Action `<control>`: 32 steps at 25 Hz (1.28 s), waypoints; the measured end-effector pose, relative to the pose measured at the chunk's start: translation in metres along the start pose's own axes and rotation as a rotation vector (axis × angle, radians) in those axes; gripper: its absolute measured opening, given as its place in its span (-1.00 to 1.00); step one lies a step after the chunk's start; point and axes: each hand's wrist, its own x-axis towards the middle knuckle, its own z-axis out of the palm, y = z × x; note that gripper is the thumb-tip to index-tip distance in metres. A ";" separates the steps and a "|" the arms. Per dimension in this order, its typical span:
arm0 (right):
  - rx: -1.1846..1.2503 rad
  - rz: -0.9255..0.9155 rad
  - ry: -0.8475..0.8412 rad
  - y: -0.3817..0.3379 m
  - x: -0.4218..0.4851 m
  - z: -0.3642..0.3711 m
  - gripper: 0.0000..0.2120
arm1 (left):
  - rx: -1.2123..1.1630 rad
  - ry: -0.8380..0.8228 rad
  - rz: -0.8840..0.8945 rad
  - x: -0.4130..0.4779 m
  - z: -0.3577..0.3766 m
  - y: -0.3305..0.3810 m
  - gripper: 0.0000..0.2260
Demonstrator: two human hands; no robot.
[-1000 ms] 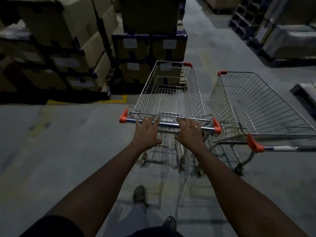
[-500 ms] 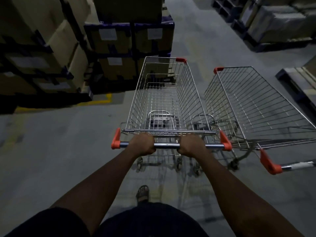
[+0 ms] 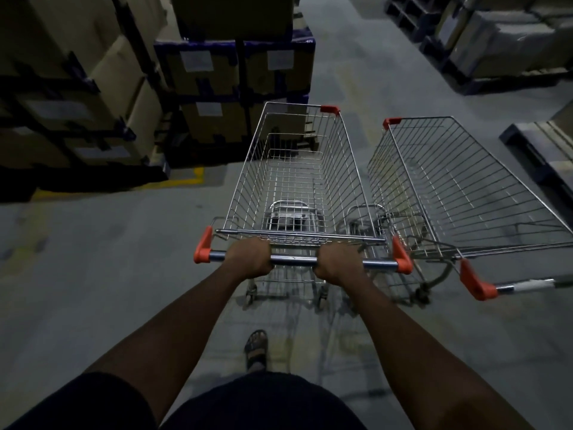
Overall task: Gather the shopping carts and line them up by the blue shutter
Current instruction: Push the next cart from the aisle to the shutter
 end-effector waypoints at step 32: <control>0.019 0.378 -0.021 -0.158 -0.231 0.076 -0.64 | 0.066 0.113 0.302 -0.236 0.087 -0.003 -0.76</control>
